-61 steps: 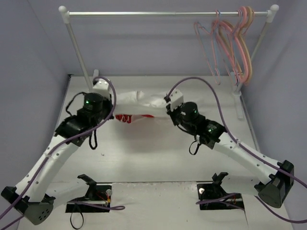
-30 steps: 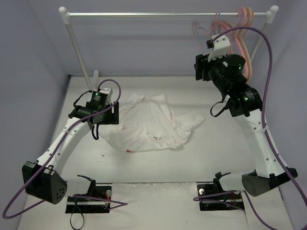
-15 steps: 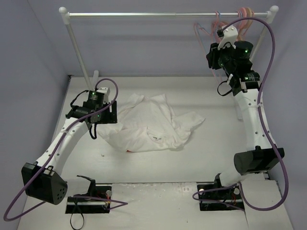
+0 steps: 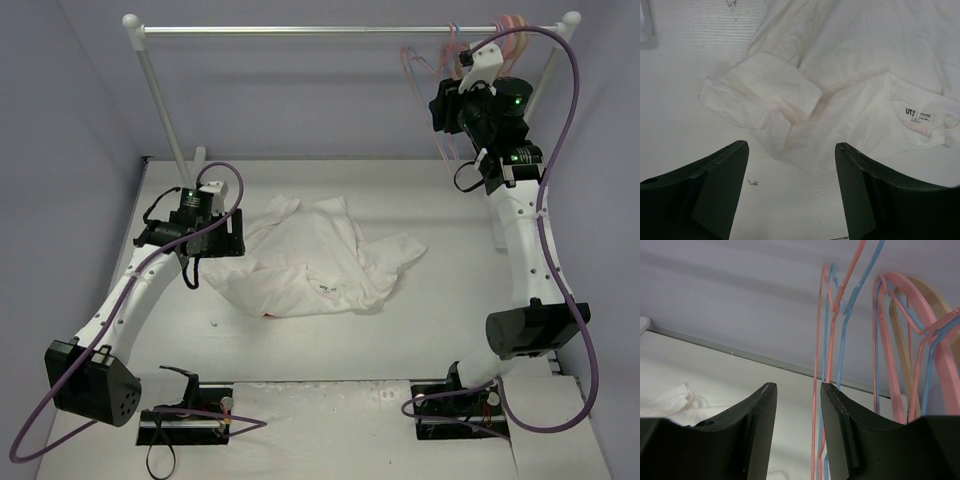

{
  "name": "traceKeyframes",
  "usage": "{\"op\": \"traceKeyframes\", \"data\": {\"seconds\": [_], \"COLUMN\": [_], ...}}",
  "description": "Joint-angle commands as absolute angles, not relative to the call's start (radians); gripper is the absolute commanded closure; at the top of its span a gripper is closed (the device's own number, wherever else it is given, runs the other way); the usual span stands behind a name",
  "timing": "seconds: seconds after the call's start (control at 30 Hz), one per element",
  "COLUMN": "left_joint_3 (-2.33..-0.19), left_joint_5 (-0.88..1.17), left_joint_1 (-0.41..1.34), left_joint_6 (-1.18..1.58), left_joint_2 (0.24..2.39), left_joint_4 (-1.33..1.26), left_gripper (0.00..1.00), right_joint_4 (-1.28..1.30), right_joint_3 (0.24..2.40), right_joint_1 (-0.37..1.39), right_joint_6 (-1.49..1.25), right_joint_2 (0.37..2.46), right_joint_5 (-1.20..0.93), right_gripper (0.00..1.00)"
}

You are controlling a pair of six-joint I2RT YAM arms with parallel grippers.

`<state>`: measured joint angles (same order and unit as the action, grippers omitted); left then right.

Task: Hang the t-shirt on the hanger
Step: Grab a hanger with the right arm

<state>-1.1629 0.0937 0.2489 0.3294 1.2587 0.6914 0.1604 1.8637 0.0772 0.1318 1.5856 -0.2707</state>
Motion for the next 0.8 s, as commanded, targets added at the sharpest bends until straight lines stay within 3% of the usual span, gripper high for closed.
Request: {"op": "traceKeyframes", "data": {"seconds": [0.0,0.13,0.33,0.77], "left_joint_3": [-1.178,-1.180,-1.180,-1.181], "left_joint_5": [0.117,0.127,0.141,0.173], "left_joint_1": [0.242,0.241,0.236,0.230], "left_joint_6": [0.330,0.330,0.333,0.336], "left_joint_2": [1.253,1.259,1.267,1.284], "left_joint_4": [0.649,0.649,0.650,0.650], "left_gripper": [0.30,0.30,0.30,0.30], "right_joint_4": [0.072,0.092,0.086,0.083], "right_joint_3": [1.920,1.944,1.945,1.944], "right_joint_1": [0.058,0.038,0.003,-0.028], "right_joint_6": [0.117,0.101,0.066,0.043], "right_joint_2": [1.598,1.623,1.641,1.666], "right_joint_5": [-0.278,-0.311,-0.373,-0.433], "right_gripper": [0.59,0.59,0.68,0.68]}}
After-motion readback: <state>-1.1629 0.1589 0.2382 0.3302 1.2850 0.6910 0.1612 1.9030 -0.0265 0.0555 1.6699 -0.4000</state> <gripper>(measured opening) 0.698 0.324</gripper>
